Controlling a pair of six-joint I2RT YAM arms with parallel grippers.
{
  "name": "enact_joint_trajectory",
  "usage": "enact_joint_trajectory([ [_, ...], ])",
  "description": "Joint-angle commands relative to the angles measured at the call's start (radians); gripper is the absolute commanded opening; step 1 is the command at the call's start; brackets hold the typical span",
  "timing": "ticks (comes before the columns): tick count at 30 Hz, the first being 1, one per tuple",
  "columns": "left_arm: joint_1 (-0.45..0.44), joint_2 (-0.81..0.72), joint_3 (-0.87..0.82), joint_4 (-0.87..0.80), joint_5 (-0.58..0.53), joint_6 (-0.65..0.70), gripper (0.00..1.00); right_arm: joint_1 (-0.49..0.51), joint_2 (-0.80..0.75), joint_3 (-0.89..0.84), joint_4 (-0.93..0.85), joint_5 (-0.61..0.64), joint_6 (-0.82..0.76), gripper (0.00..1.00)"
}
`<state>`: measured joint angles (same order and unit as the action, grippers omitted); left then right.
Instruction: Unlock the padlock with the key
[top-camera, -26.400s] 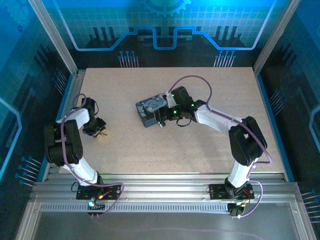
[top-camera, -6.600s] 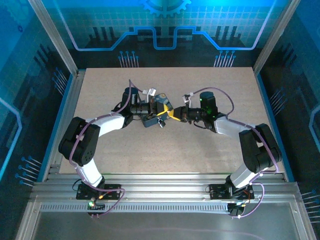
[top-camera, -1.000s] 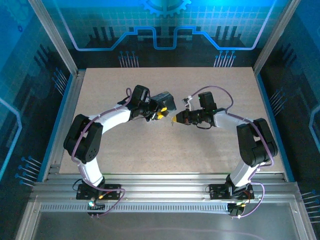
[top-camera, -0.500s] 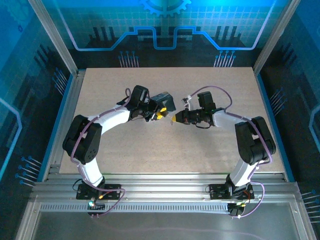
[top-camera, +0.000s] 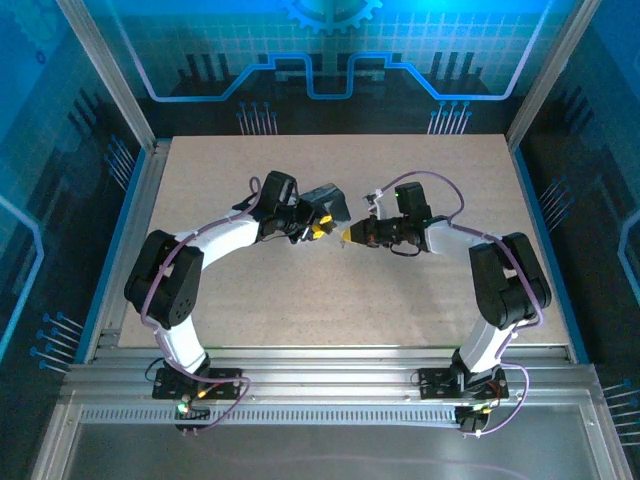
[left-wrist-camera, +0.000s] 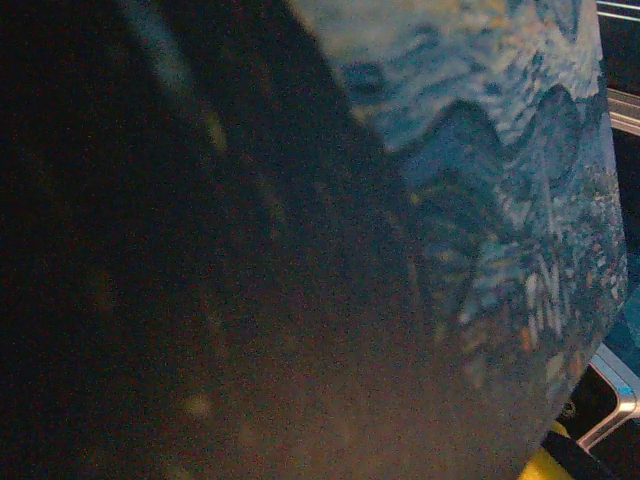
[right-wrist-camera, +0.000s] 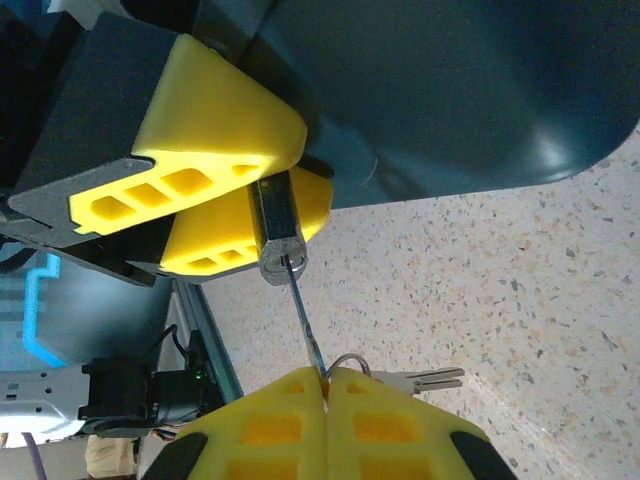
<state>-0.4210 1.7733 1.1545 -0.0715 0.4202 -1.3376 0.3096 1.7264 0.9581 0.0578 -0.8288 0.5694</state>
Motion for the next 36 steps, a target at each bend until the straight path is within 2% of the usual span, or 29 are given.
enact_joint_trajectory([
  [1,0.011,-0.048,-0.015,0.033,0.025,-0.02,0.0,0.019,0.023,0.024,0.064,-0.045,0.03,0.0],
  [12,0.011,-0.052,-0.021,0.059,0.03,-0.015,0.0,0.022,0.068,0.009,0.244,-0.094,0.166,0.0],
  [17,0.012,-0.054,-0.016,0.037,0.025,0.027,0.0,0.022,0.068,0.004,0.263,-0.107,0.178,0.0],
  [36,0.036,-0.058,-0.067,0.09,0.022,-0.01,0.0,0.046,0.081,-0.036,0.334,-0.137,0.207,0.0],
])
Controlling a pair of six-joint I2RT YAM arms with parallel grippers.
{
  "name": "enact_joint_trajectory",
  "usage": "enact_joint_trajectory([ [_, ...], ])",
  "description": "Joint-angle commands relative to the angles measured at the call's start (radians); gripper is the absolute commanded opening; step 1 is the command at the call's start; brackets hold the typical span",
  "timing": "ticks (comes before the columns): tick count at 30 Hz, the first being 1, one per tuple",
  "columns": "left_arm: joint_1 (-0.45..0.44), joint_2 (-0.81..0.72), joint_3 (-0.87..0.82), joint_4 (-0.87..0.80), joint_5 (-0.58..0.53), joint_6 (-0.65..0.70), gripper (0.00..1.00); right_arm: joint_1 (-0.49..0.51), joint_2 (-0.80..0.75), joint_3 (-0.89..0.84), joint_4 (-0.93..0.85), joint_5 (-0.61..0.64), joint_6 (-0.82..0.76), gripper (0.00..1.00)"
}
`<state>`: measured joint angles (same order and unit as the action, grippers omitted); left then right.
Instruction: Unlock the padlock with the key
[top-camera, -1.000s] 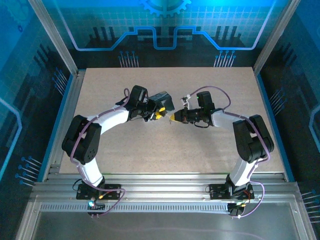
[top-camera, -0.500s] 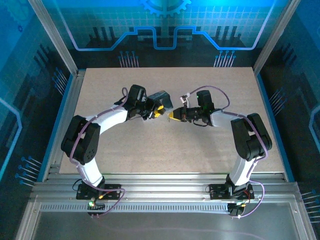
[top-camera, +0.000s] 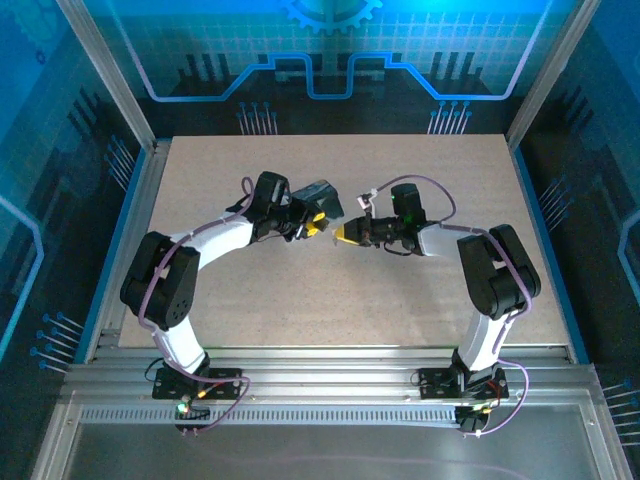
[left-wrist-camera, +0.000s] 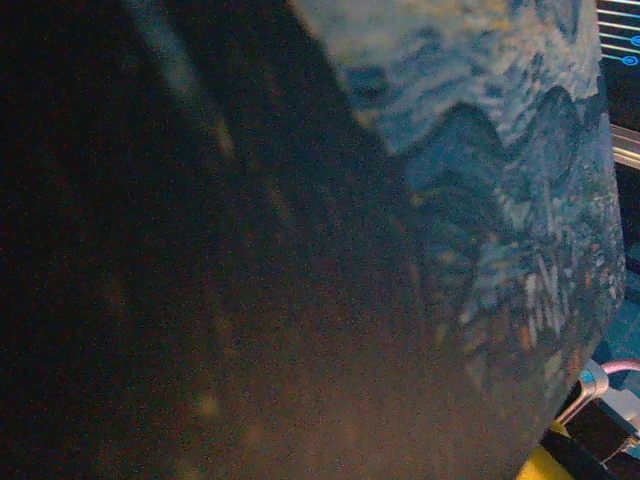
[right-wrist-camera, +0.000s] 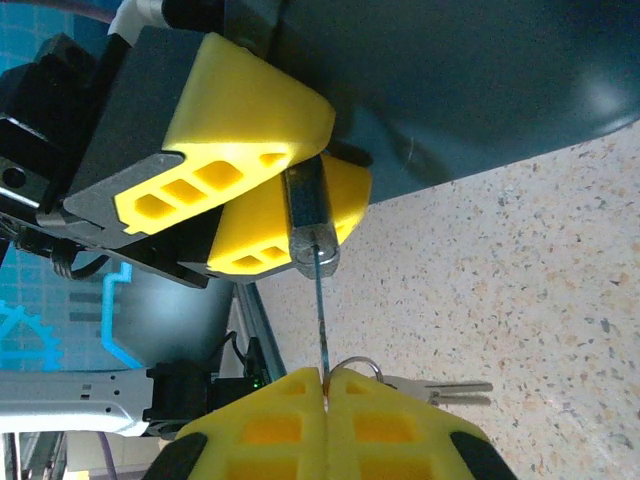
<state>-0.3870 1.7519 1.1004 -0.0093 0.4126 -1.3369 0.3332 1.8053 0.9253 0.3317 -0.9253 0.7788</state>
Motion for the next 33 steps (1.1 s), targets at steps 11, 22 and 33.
enact_joint_trajectory([
  [11,0.02,-0.037,-0.018,0.025,0.029,0.008,0.0,0.026,-0.003,-0.014,0.043,-0.042,-0.021,0.0],
  [22,0.061,-0.033,0.006,-0.056,0.078,0.112,0.0,0.016,-0.017,-0.04,0.03,-0.05,-0.043,0.0],
  [33,0.06,0.007,0.062,-0.077,0.152,0.176,0.0,0.032,0.003,-0.078,0.092,-0.073,-0.027,0.0],
])
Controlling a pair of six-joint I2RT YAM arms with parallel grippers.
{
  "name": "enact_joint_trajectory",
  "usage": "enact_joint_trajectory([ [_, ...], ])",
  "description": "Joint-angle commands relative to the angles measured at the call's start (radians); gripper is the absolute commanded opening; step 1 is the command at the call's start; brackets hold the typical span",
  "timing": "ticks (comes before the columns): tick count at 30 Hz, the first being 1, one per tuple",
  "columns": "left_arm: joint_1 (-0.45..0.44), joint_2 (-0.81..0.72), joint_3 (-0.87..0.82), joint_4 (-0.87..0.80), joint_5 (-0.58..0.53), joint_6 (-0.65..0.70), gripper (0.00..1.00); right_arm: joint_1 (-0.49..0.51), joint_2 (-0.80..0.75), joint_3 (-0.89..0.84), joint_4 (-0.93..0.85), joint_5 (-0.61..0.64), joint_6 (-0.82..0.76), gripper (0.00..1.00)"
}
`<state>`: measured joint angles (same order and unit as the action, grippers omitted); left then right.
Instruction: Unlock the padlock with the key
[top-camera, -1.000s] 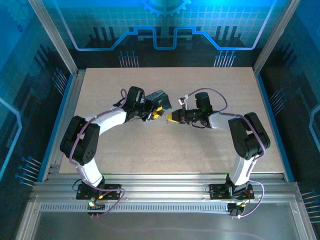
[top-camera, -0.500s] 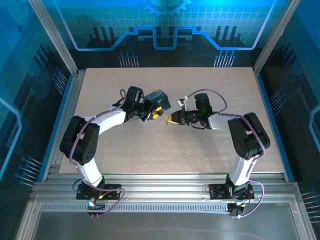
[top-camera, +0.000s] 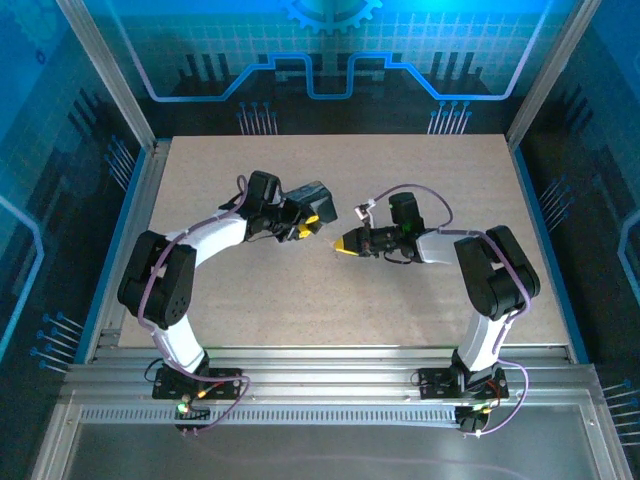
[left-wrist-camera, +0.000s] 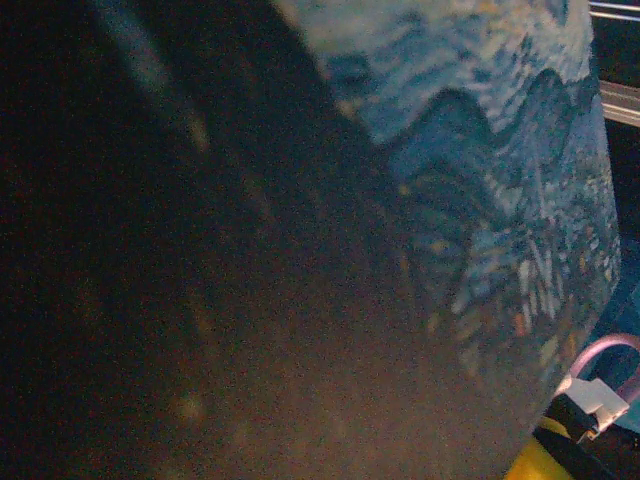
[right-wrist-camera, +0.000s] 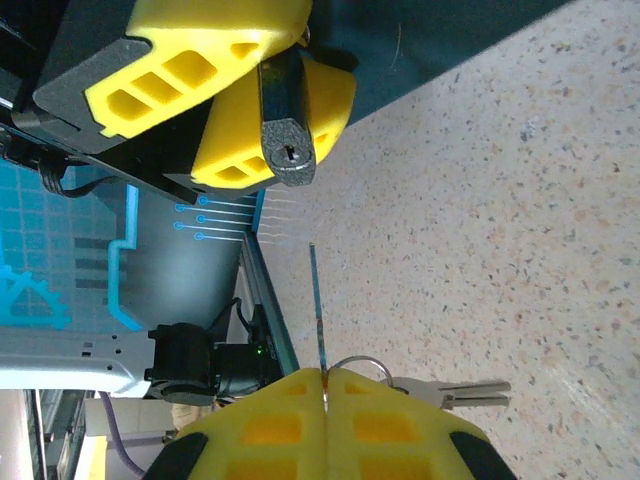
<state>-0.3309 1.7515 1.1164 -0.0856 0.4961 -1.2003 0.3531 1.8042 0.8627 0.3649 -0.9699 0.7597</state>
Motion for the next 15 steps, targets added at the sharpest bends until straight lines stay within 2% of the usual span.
enact_joint_trajectory([
  [1,0.005,0.008,0.046,0.0,0.071,0.039,0.0,0.011,0.01,-0.021,0.078,-0.03,0.005,0.0],
  [6,0.006,0.007,0.051,-0.012,0.072,0.044,0.0,0.009,0.03,-0.019,0.142,-0.038,0.043,0.0],
  [15,0.005,-0.006,0.045,-0.023,0.062,0.036,0.0,-0.005,0.016,-0.027,0.152,-0.028,0.049,0.0],
])
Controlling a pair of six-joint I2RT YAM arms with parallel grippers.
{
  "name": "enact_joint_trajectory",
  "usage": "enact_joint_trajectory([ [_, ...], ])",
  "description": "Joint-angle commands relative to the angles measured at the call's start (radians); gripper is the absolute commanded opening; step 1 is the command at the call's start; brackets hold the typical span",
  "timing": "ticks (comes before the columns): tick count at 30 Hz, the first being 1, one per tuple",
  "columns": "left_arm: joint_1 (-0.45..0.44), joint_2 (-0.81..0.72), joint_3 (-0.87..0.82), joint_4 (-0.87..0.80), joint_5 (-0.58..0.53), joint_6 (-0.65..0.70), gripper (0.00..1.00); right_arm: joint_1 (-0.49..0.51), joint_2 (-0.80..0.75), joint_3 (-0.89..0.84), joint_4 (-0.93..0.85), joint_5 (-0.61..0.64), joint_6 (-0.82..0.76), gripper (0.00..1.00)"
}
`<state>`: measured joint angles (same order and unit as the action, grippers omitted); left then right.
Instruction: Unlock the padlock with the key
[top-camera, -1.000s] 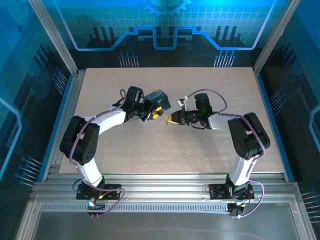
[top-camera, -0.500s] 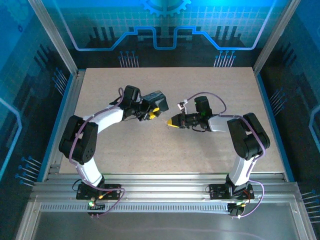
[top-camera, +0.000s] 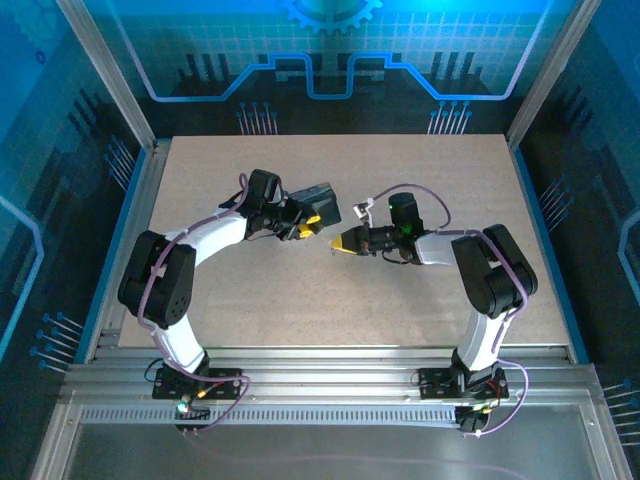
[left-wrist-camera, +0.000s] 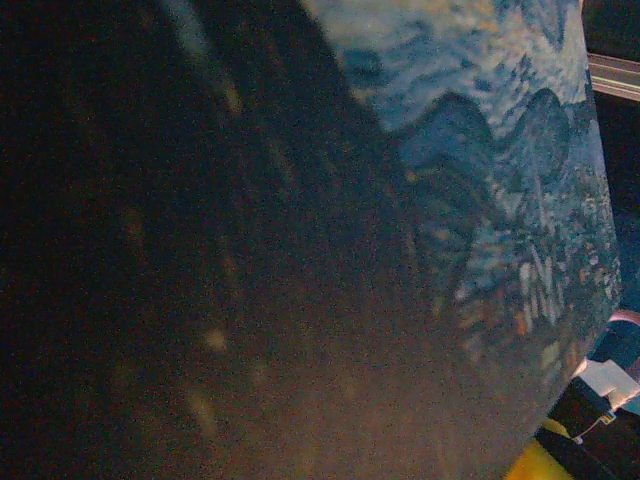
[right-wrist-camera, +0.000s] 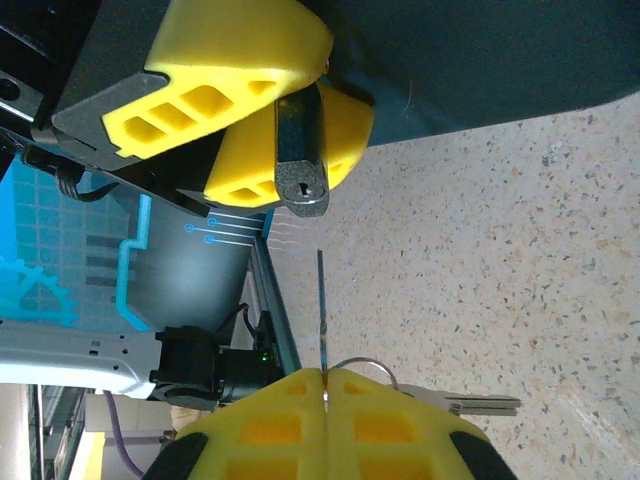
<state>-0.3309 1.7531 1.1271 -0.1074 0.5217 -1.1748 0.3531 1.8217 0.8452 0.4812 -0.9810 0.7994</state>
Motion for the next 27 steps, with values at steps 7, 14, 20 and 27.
enact_joint_trajectory([
  [7,0.004,-0.017,0.016,0.009,0.018,-0.022,0.0,-0.006,0.01,-0.001,0.077,-0.004,0.044,0.0],
  [14,0.005,-0.021,-0.001,0.019,-0.013,-0.063,0.0,-0.008,0.014,-0.009,0.111,-0.002,0.071,0.0],
  [20,0.004,-0.033,-0.025,0.037,-0.027,-0.105,0.0,-0.009,0.016,-0.01,0.123,0.008,0.09,0.0],
  [27,0.003,-0.041,-0.033,0.047,-0.022,-0.122,0.0,-0.02,0.02,-0.008,0.134,0.021,0.113,0.0],
])
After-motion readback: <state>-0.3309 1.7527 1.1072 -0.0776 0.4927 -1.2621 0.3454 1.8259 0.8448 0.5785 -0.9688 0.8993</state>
